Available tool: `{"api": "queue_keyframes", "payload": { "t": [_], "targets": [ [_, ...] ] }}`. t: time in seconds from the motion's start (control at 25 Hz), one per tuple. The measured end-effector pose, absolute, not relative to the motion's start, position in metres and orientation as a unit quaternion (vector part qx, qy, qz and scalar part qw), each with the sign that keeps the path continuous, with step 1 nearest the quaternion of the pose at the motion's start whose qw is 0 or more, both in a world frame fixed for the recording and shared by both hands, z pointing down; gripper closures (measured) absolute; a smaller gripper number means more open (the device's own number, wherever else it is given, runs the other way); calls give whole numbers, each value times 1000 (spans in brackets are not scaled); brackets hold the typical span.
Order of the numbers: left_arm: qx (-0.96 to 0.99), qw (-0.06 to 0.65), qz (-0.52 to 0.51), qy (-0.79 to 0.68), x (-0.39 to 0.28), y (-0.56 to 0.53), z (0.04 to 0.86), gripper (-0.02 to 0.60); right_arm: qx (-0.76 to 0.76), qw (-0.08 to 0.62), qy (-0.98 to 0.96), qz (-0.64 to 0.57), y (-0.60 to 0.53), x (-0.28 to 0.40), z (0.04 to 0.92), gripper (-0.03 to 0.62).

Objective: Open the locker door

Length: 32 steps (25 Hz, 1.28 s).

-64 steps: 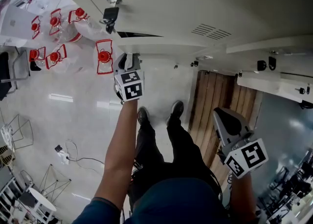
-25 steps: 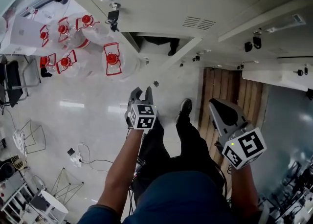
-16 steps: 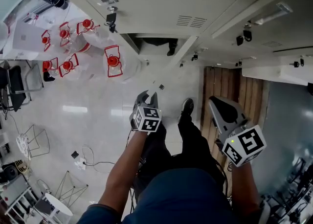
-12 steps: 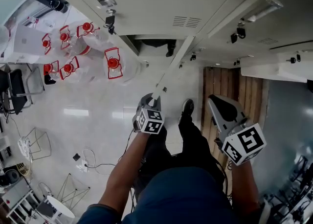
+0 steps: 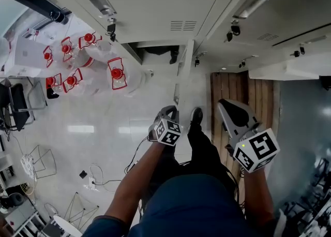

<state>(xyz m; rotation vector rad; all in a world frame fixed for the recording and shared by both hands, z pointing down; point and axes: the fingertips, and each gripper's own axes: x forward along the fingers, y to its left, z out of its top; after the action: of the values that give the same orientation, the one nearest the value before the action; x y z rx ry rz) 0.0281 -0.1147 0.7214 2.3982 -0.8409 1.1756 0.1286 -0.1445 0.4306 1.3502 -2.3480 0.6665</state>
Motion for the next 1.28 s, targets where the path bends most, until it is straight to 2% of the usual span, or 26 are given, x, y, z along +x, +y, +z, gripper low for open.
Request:
{"api": "queue_keyframes", "payload": {
  "t": [0.48, 1.28],
  "targets": [
    [868, 133, 392, -275, 16, -104, 656, 566, 493, 150, -833, 203, -138, 128, 385, 557],
    [894, 40, 252, -367, -58, -128, 419, 566, 523, 109, -835, 128, -111, 134, 290, 557]
  ]
}}
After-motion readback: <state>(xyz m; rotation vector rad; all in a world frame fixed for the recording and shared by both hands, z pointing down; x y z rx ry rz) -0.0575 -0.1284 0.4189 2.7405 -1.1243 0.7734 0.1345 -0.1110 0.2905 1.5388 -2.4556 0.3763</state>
